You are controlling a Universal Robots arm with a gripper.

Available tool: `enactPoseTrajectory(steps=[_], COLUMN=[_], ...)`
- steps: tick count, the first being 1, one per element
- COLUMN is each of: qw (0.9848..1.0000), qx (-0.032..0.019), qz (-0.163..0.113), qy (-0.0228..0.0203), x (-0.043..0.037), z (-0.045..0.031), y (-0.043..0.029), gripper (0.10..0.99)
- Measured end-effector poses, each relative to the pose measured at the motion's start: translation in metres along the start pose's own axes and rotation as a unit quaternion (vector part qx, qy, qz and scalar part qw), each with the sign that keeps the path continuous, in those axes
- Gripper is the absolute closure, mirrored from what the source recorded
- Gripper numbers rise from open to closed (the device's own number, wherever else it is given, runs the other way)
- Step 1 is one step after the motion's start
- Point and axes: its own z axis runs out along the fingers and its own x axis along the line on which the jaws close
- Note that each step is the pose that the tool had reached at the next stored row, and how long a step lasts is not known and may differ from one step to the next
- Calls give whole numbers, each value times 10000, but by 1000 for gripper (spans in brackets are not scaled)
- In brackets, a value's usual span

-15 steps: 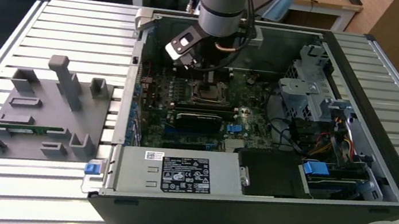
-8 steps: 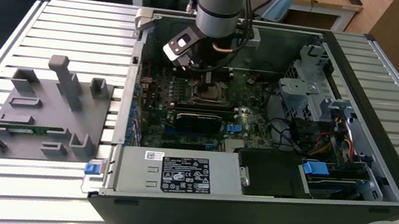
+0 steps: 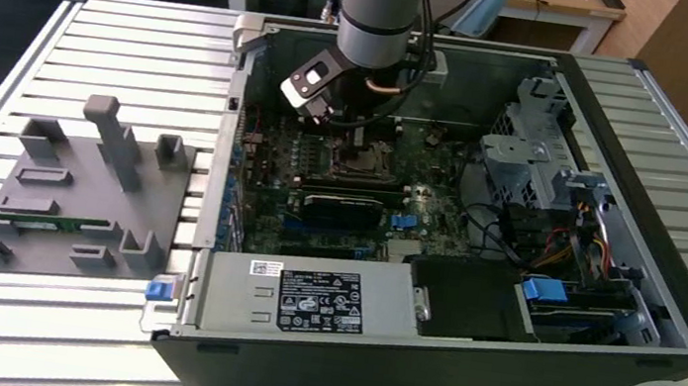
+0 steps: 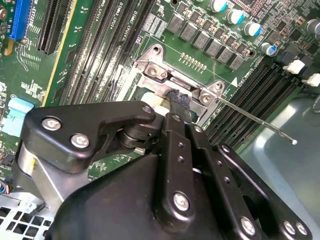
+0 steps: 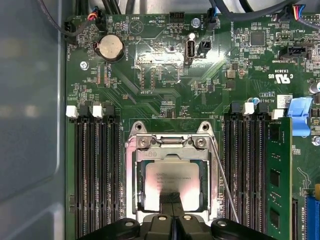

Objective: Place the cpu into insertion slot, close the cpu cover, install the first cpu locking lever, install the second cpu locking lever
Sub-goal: 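Close the cpu cover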

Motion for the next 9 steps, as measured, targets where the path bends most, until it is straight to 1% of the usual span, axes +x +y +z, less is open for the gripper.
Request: enactPoseTrajectory(steps=[4, 7, 9], qw=[10000, 10000, 10000], qx=[-5, -2, -2], qz=[0, 0, 0], qy=[8, 4, 3], x=[3, 3, 4], z=[-8, -58, -75], y=[2, 1, 1], gripper=[980, 980, 980])
